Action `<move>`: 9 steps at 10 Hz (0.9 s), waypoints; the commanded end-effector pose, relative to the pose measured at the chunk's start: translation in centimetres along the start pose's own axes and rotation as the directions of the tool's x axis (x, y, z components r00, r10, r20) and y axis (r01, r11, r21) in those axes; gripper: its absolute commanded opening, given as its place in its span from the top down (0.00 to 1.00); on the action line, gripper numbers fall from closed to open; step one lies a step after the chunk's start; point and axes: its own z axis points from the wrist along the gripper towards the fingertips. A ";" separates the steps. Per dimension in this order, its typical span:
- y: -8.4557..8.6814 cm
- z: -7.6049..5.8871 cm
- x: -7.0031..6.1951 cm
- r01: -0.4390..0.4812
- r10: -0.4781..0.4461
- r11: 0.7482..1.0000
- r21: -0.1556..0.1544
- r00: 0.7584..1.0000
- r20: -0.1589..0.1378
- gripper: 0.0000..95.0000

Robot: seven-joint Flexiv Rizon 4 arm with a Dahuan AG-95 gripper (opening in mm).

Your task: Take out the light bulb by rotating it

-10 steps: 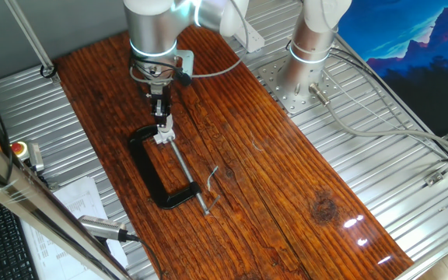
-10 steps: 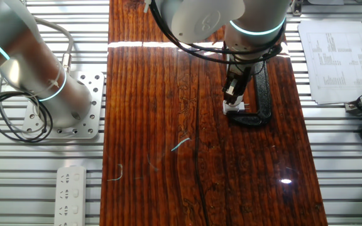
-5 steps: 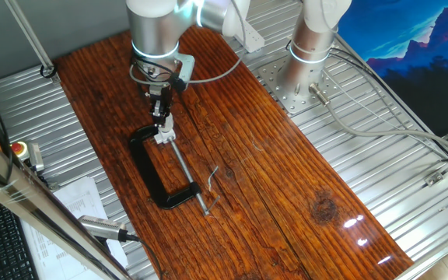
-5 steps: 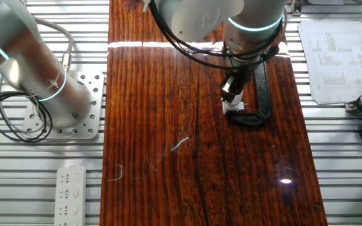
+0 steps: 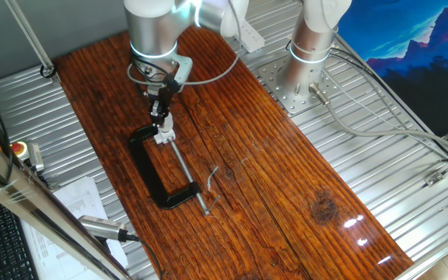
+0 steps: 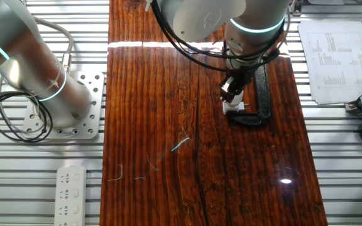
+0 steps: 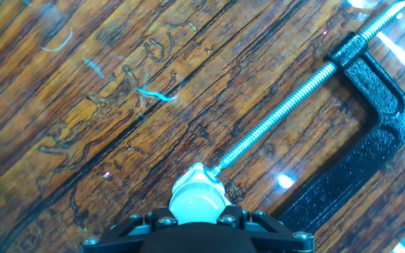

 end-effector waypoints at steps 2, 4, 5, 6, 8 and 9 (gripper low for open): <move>-0.1 0.1 0.0 0.154 -0.154 0.988 0.006 0.988 -0.001 1.00; -0.1 0.1 0.0 0.137 -0.137 0.991 0.004 0.991 -0.002 0.60; -0.1 0.1 0.0 0.136 -0.136 0.991 0.002 0.991 -0.003 0.40; -0.2 0.0 0.1 0.130 -0.130 0.991 0.008 0.991 -0.012 0.20; -0.4 0.0 0.2 0.123 -0.123 0.992 0.013 0.992 -0.016 0.20; -0.4 -0.1 0.3 0.120 -0.120 0.993 0.015 0.993 -0.015 0.20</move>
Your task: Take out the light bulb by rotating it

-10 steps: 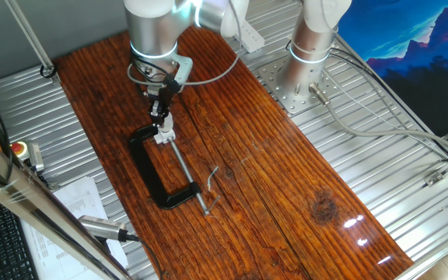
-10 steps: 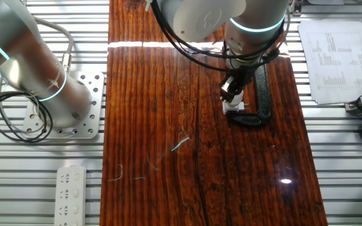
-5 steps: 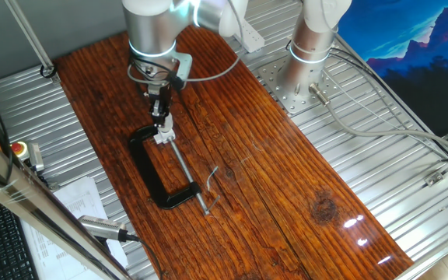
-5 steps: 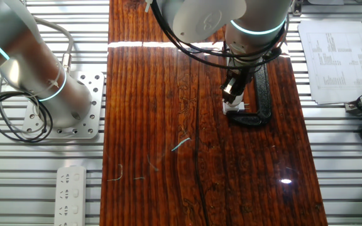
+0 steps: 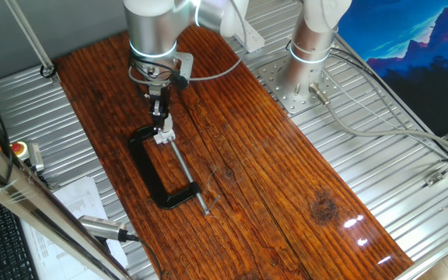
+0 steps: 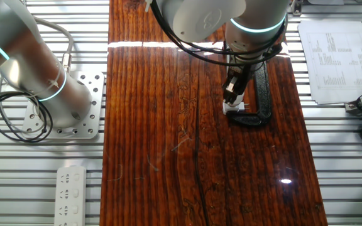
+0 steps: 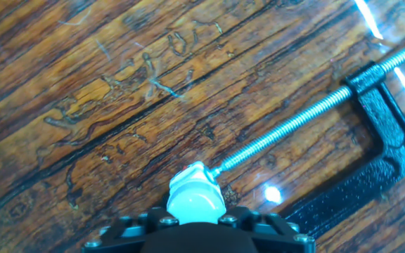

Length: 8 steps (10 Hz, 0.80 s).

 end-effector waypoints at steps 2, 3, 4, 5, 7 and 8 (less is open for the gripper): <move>0.1 0.0 0.2 -0.020 0.020 1.000 0.003 1.000 -0.001 0.20; 0.0 -0.1 0.4 -0.040 0.040 0.999 0.004 0.999 -0.001 0.20; -0.3 -0.3 0.6 -0.091 0.091 0.996 -0.006 0.996 -0.006 0.20; -0.3 -0.3 0.7 -0.128 0.128 0.992 -0.006 0.992 -0.008 0.20; -0.7 -0.5 1.1 -0.290 0.289 0.957 -0.001 0.957 -0.015 0.20; -1.0 -0.7 1.4 -0.349 0.349 0.937 0.006 0.937 -0.019 0.20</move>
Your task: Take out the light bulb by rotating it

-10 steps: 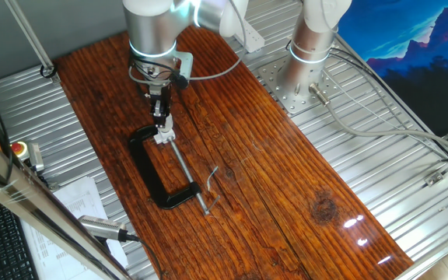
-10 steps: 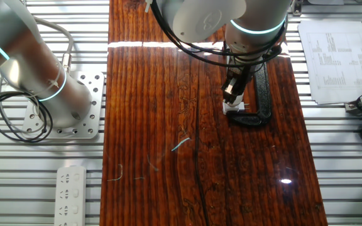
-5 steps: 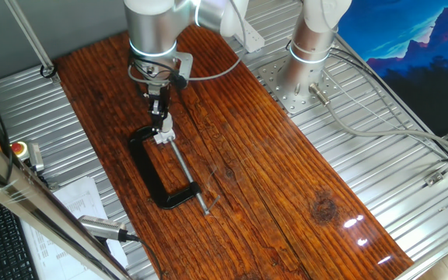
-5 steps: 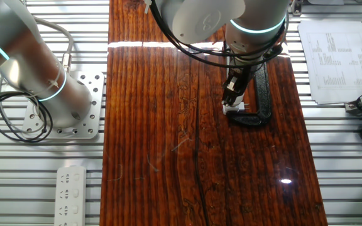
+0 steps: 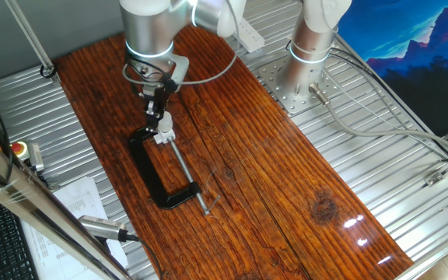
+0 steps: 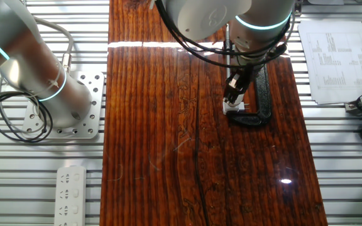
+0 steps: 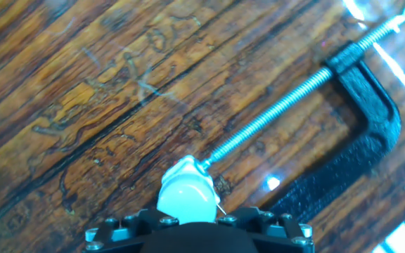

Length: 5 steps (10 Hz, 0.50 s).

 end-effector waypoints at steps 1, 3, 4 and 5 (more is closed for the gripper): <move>-0.6 -0.4 0.6 -0.269 0.269 0.963 0.008 0.963 -0.012 0.20; -0.6 -0.7 0.6 -0.431 0.431 0.902 0.010 0.902 -0.012 0.00; -0.6 -0.9 0.6 -0.511 0.511 0.860 0.010 0.860 -0.011 0.00; -0.6 -1.2 0.6 -0.605 0.605 0.796 0.008 0.796 -0.012 0.00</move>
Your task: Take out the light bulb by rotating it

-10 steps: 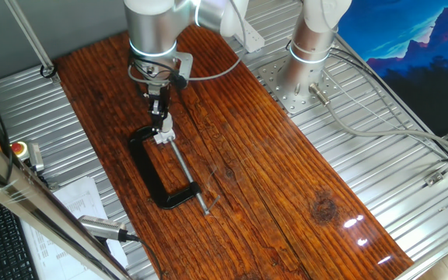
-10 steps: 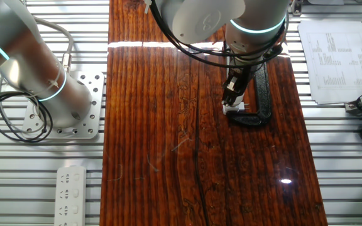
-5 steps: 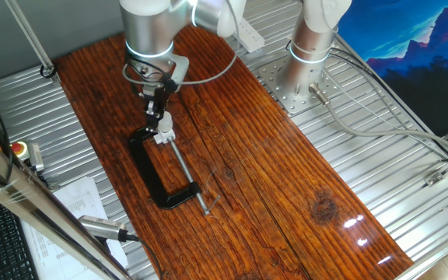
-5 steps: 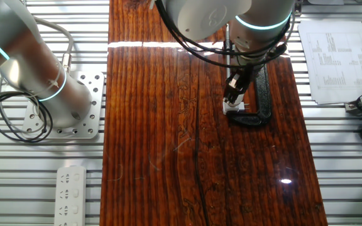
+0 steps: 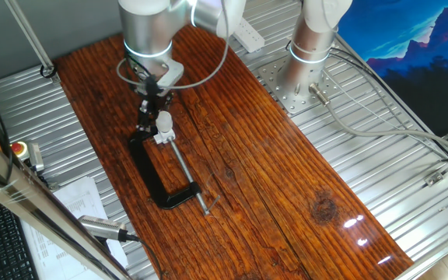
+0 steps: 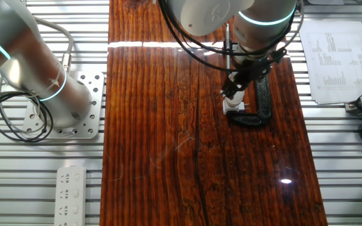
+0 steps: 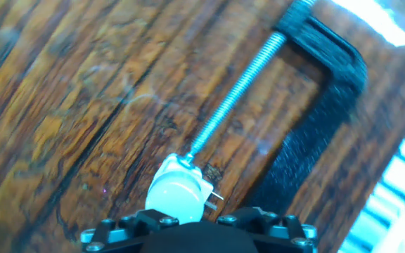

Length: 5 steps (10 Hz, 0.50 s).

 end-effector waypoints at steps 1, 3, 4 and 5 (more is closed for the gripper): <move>-0.2 -0.6 0.2 -0.384 0.384 0.923 -0.002 0.923 -0.008 0.00; -0.2 -0.8 0.2 -0.514 0.514 0.857 -0.002 0.857 -0.016 0.00; -0.1 -0.8 0.2 -0.607 0.607 0.795 0.005 0.795 -0.019 0.00; 0.0 -0.9 0.4 -0.696 0.696 0.718 0.006 0.718 -0.015 0.00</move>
